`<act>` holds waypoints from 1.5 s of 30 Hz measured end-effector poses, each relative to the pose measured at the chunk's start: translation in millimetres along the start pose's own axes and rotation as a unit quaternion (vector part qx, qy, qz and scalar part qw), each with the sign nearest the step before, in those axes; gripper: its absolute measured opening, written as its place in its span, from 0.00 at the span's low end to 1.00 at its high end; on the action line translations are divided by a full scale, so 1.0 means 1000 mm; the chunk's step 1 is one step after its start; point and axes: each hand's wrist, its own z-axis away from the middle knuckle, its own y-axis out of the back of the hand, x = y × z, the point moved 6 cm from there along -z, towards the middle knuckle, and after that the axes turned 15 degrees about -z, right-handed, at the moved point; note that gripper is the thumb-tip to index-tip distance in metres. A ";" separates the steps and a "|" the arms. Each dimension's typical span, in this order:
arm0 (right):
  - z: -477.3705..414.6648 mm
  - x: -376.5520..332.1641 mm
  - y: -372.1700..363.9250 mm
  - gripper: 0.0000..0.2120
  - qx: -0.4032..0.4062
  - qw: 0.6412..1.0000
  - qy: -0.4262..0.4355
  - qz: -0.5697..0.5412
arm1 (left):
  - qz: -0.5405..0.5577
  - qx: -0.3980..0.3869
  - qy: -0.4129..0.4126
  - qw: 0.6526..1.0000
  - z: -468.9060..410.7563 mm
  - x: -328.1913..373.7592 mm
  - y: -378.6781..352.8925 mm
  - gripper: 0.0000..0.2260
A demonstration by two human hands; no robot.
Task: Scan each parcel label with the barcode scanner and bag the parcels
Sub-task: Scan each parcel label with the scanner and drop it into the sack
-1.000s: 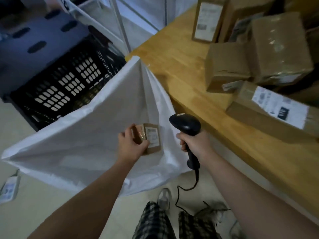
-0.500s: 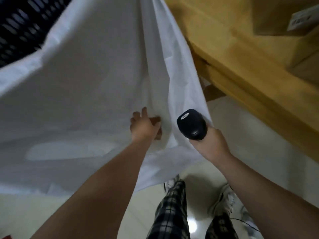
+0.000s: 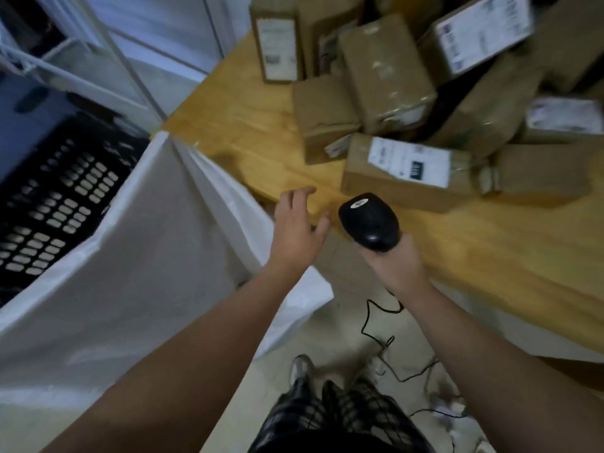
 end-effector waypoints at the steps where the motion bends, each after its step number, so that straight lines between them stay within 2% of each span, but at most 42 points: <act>1: -0.001 -0.009 0.016 0.16 0.011 1.000 0.007 -0.011 | 0.002 0.003 -0.012 1.000 -0.009 0.017 0.000 0.21; 3: -0.004 -0.027 0.050 0.13 0.049 0.998 0.026 -0.024 | 0.020 0.004 0.002 1.000 -0.031 0.046 0.000 0.23; 6: -0.016 -0.049 0.101 0.05 0.124 0.989 0.046 -0.060 | 0.062 -0.039 0.122 0.990 -0.064 0.067 -0.011 0.32; 8: -0.030 -0.056 0.128 0.11 0.144 0.987 0.033 -0.063 | 0.079 -0.097 0.206 0.970 -0.078 0.067 -0.029 0.37; 11: -0.053 -0.056 0.149 0.21 0.119 0.991 -0.036 -0.047 | 0.144 -0.143 0.271 0.941 -0.079 0.061 -0.051 0.37; 15: -0.069 -0.050 0.151 0.15 0.046 0.992 -0.107 -0.047 | 0.207 -0.137 0.282 0.927 -0.065 0.059 -0.062 0.30; 20: -0.065 -0.040 0.141 0.12 0.000 0.990 -0.109 -0.086 | 0.305 -0.061 0.305 0.900 -0.042 0.064 -0.066 0.29; 24: -0.047 -0.025 0.140 0.12 -0.022 0.989 -0.113 -0.097 | 0.407 0.014 0.264 0.874 -0.033 0.081 -0.054 0.28; 26: -0.041 -0.023 0.139 0.10 -0.041 0.991 -0.109 -0.065 | 0.371 0.019 0.225 0.901 -0.039 0.089 -0.048 0.32; 29: -0.042 -0.025 0.139 0.11 -0.052 0.991 -0.111 -0.050 | 0.264 0.010 0.188 0.946 -0.055 0.097 -0.036 0.34; 32: -0.046 -0.039 0.146 0.04 -0.025 0.994 -0.094 -0.042 | 0.288 -0.031 0.172 0.942 -0.066 0.092 -0.024 0.33; 35: -0.048 -0.060 0.149 0.10 0.007 0.998 -0.047 -0.038 | 0.297 -0.075 0.136 0.942 -0.070 0.086 -0.015 0.28; 41: -0.034 -0.095 0.119 0.14 -0.063 0.997 -0.036 0.034 | 0.297 -0.121 0.131 0.938 -0.068 0.079 -0.011 0.25; 45: -0.026 -0.094 0.116 0.09 -0.054 0.995 -0.053 0.064 | 0.305 -0.115 0.127 0.937 -0.070 0.077 -0.011 0.26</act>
